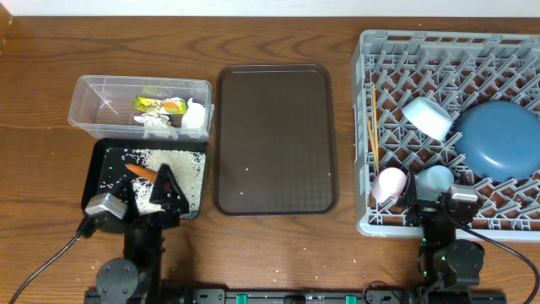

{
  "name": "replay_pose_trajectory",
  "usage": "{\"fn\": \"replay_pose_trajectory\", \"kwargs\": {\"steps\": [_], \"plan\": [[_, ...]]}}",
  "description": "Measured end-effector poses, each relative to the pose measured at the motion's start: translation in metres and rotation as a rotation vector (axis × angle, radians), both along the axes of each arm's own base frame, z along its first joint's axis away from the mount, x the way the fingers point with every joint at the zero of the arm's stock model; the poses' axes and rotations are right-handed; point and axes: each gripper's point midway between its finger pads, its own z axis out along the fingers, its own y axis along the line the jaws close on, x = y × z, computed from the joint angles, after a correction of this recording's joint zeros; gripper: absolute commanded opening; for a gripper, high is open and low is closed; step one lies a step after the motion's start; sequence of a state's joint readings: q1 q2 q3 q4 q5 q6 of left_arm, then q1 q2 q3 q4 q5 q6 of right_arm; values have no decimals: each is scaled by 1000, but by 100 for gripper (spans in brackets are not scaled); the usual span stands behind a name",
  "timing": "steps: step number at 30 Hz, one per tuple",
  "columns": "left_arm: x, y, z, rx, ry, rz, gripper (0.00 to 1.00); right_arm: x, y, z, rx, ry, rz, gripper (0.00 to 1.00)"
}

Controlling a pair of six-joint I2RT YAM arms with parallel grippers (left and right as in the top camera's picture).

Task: Sort waste into correct bins and load items into the dishwasher rack

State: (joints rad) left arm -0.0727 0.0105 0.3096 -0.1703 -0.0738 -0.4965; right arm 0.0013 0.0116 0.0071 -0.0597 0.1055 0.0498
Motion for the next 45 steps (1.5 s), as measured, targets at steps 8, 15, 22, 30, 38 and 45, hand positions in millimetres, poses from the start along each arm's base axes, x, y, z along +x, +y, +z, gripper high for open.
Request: {"fn": "replay_pose_trajectory", "kwargs": {"steps": [8, 15, 22, 30, 38, 45], "plan": [[22, -15, -39, 2, -35, -75, 99, 0, 0, 0, 0, 0, 0, 99], [27, -19, -66, 5, 18, -98, 99, 0, 0, 0, 0, 0, 0, 99], [27, -20, -104, 51, 144, -107, 99, 0, 0, 0, 0, 0, 0, 99], [27, -23, -104, 347, 145, -131, 99, 0, 0, 0, 0, 0, 0, 99], [27, -23, -104, 568, 141, -137, 99, 0, 0, 0, 0, 0, 0, 99], [27, -15, -104, 609, 151, -105, 99, 0, 0, 0, 0, 0, 0, 99]]}}
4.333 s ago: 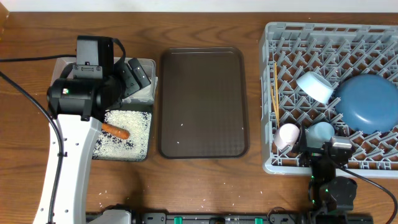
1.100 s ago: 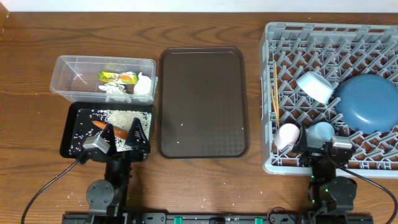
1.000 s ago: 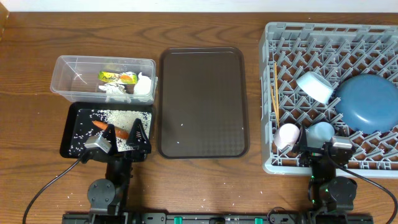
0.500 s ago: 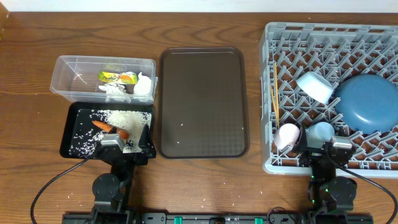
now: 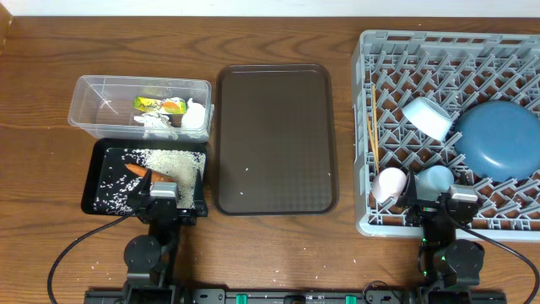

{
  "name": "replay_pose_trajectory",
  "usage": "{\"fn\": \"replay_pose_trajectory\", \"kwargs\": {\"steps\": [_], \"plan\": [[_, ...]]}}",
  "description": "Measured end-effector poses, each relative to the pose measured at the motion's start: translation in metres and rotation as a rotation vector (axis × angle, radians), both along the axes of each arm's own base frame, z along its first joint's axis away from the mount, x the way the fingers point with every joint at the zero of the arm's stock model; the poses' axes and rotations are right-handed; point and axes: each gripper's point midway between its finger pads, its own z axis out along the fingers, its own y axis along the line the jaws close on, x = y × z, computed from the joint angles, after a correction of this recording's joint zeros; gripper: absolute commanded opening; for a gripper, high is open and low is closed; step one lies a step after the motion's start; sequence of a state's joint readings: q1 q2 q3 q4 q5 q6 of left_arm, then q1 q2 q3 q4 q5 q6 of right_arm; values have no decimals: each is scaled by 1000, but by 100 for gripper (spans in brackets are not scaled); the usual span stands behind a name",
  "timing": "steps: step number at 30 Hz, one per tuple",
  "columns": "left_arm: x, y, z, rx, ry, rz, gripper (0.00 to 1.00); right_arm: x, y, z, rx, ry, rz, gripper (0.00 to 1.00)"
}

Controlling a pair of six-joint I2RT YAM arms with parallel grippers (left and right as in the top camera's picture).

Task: Sort waste into correct bins and load items into the dishwasher rack

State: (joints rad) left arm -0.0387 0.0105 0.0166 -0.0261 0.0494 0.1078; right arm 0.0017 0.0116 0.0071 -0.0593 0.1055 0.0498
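Observation:
The clear bin (image 5: 139,105) holds wrappers and crumpled white tissue. In front of it the black tray (image 5: 105,181) carries scattered rice and an orange carrot piece (image 5: 137,170). The grey dishwasher rack (image 5: 396,59) on the right holds a blue plate (image 5: 496,139), a white bowl (image 5: 428,116), a pink cup (image 5: 388,184), a pale blue cup (image 5: 436,179) and chopsticks (image 5: 371,127). My left gripper (image 5: 165,187) sits low at the black tray's front edge, fingers together and empty. At the rack's front edge my right gripper (image 5: 440,203) is drawn back, shut and empty.
An empty brown serving tray (image 5: 274,139) lies between the bins and the rack. Small white crumbs dot the table in front of it. Both arm bases stand at the table's near edge.
My left arm has swung from the black tray's front left corner, turned sideways, to a straight tucked pose at the tray's front right. The right arm and all objects are unchanged.

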Motion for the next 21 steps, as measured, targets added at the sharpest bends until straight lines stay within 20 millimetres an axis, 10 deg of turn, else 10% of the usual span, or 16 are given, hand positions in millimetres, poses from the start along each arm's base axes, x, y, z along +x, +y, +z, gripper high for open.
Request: {"fn": "replay_pose_trajectory", "kwargs": {"steps": [21], "plan": [[0, -7, 0, 5, -1, -30, 99, 0, 0, 0, 0, 0, 0, 99]]}}
